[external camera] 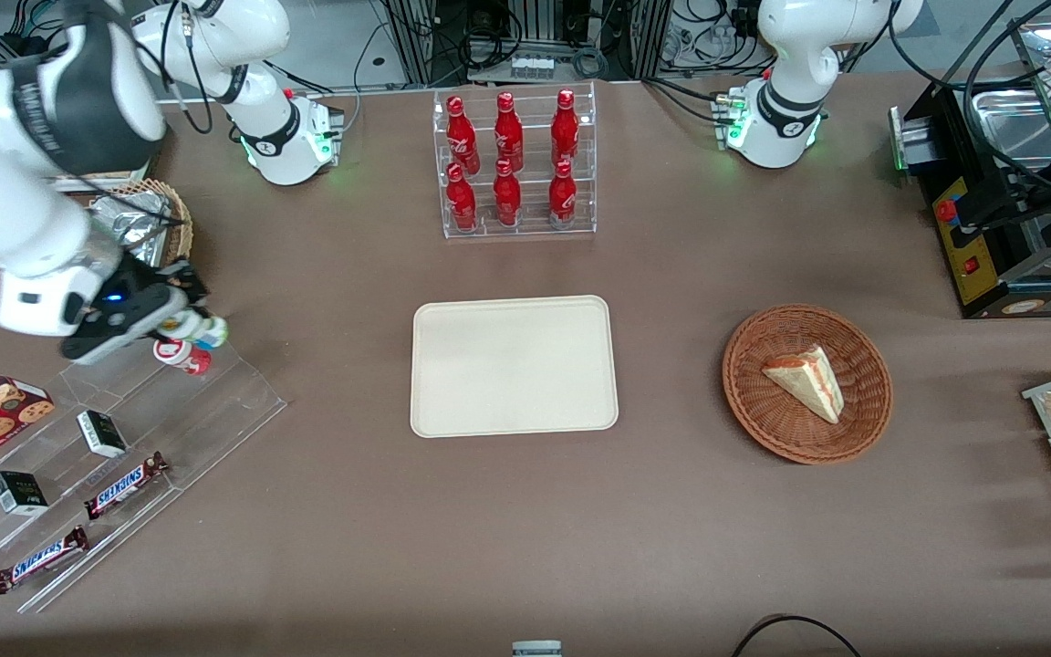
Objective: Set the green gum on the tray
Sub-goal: 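Carry the green gum tub with the right gripper over the cream tray, then lower the gum tub onto the tray and open the right gripper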
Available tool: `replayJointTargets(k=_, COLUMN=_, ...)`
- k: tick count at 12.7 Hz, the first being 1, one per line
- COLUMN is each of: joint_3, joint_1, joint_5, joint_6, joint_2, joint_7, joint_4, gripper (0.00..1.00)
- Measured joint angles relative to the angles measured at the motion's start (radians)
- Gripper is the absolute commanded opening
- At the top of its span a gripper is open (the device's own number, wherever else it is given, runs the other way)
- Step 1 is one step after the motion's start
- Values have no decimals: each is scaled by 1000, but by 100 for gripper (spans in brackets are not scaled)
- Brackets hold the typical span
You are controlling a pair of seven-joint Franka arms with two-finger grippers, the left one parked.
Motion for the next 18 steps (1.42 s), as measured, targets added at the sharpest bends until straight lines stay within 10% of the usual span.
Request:
replayJointTargets(k=7, joint_3=3, joint_1=350, joint_5=0, joint_6=39, joint_2=281, joint_7=643, joint_4=193, gripper=0)
replayJointTargets(k=18, joint_3=16, joint_1=545, joint_5=22, joint_6=390, joint_2=650, joint_7=1068, joint_4=248, gripper=0)
